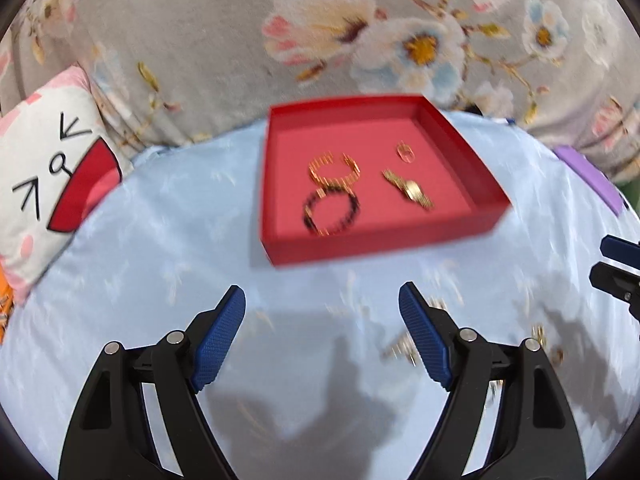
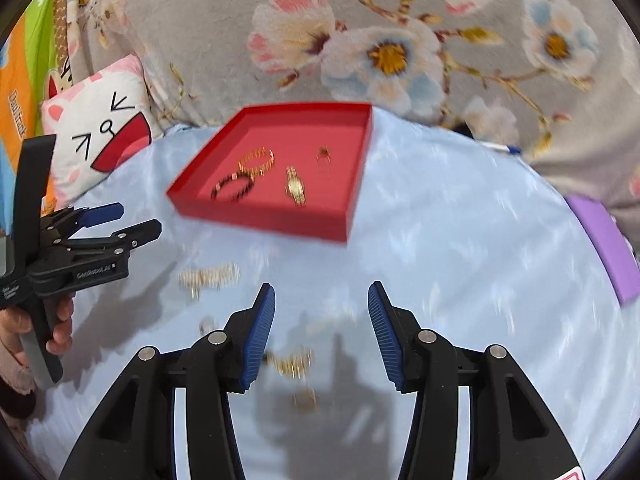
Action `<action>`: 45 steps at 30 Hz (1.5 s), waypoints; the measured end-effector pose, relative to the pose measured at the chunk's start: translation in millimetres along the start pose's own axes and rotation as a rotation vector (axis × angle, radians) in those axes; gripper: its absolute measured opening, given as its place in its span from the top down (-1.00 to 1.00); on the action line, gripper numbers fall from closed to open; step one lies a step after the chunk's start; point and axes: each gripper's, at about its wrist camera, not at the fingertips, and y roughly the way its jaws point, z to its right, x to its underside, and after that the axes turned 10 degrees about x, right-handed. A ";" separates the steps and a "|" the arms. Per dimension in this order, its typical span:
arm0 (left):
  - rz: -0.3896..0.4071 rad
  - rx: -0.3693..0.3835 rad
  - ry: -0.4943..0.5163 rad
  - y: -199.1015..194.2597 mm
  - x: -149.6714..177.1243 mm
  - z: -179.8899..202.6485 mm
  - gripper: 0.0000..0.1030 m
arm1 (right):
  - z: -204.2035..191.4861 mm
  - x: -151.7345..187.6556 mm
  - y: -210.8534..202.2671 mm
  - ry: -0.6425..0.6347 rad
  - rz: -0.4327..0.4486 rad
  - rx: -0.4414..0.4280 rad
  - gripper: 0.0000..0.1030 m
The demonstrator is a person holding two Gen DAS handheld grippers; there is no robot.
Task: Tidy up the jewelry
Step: 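Grasp the pearl bracelet with the left tool, then reach the right tool to the silver ring and close on it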
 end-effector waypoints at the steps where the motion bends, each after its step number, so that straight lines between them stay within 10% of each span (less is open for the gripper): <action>1: -0.008 0.015 0.000 1.9 4.7 2.6 -0.55 | 0.5 10.7 -2.4 0.003 -0.001 0.004 0.06; 13: -0.094 0.110 0.024 45.8 22.4 25.4 -0.49 | 6.7 59.6 4.2 0.037 -0.056 -0.039 0.06; 22: -0.111 0.159 0.020 49.2 24.1 31.8 0.65 | 1.4 63.6 12.2 0.024 -0.075 -0.049 0.06; 45: -0.066 0.143 -0.101 -16.5 79.7 2.6 0.80 | -81.9 52.5 26.7 -0.116 -0.061 -0.194 0.16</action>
